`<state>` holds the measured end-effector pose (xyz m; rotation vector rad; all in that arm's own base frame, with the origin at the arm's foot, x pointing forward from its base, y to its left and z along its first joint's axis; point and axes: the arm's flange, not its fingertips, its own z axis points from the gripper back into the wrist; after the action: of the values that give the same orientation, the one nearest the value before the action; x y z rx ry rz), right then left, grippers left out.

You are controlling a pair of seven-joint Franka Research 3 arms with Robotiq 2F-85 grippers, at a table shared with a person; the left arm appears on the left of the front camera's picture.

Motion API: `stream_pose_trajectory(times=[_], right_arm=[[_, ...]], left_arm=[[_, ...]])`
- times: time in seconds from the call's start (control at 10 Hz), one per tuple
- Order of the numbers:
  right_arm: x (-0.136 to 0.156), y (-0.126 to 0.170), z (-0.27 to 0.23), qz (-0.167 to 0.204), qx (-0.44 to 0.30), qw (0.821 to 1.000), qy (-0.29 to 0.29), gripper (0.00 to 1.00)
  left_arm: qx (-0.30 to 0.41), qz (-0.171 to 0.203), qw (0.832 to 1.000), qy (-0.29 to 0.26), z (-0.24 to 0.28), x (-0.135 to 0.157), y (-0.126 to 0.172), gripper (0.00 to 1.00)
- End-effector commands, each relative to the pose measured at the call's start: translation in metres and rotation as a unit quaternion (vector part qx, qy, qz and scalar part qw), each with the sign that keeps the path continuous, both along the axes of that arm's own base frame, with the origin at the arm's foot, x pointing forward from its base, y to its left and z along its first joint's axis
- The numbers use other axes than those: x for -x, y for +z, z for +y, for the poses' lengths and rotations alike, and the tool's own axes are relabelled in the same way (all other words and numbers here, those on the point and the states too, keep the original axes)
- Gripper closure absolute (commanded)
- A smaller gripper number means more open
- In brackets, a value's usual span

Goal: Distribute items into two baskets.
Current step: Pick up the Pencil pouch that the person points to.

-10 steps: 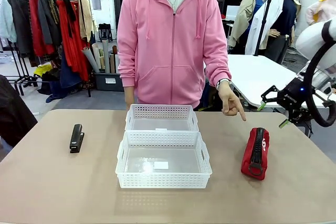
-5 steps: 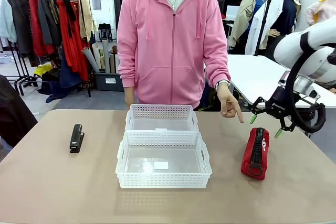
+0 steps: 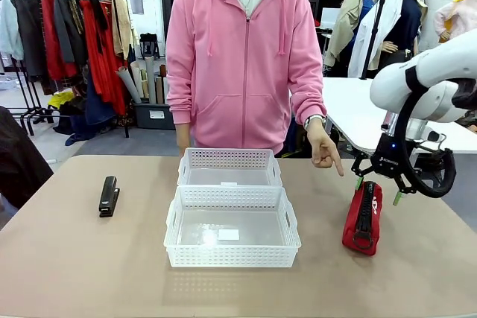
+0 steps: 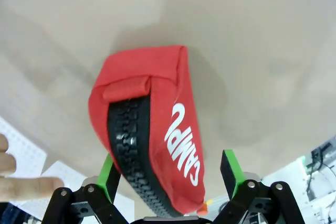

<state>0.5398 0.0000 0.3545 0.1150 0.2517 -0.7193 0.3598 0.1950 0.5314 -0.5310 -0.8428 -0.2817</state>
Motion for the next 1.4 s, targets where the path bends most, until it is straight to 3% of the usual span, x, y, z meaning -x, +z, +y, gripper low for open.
stream_pose_trajectory(times=[0.0, 0.2, 0.6, 1.1, 1.2, 1.3], right_arm=[[0.005, -0.010, 0.008, -0.021, 0.036, 0.999, -0.001, 0.00], [0.008, -0.020, 0.013, -0.047, 0.028, 0.998, 0.029, 0.00], [0.011, -0.042, 0.021, -0.052, 0.024, 0.997, 0.056, 0.00], [0.020, -0.040, 0.030, -0.061, 0.013, 0.995, 0.078, 0.00], [0.022, -0.037, 0.029, -0.048, 0.009, 0.995, 0.082, 0.00], [0.013, -0.038, 0.029, -0.049, 0.014, 0.996, 0.073, 0.00]], left_arm=[[0.005, -0.013, 1.000, -0.006, 0.002, -0.001, -0.001, 0.00], [0.005, -0.013, 1.000, -0.006, 0.002, -0.001, -0.001, 0.00], [0.005, -0.013, 1.000, -0.006, 0.002, -0.001, -0.001, 0.00], [0.005, -0.013, 1.000, -0.006, 0.002, -0.001, -0.001, 0.00], [0.005, -0.013, 1.000, -0.006, 0.002, -0.001, -0.001, 0.00], [0.005, -0.013, 1.000, -0.006, 0.002, -0.001, -0.001, 0.00]])
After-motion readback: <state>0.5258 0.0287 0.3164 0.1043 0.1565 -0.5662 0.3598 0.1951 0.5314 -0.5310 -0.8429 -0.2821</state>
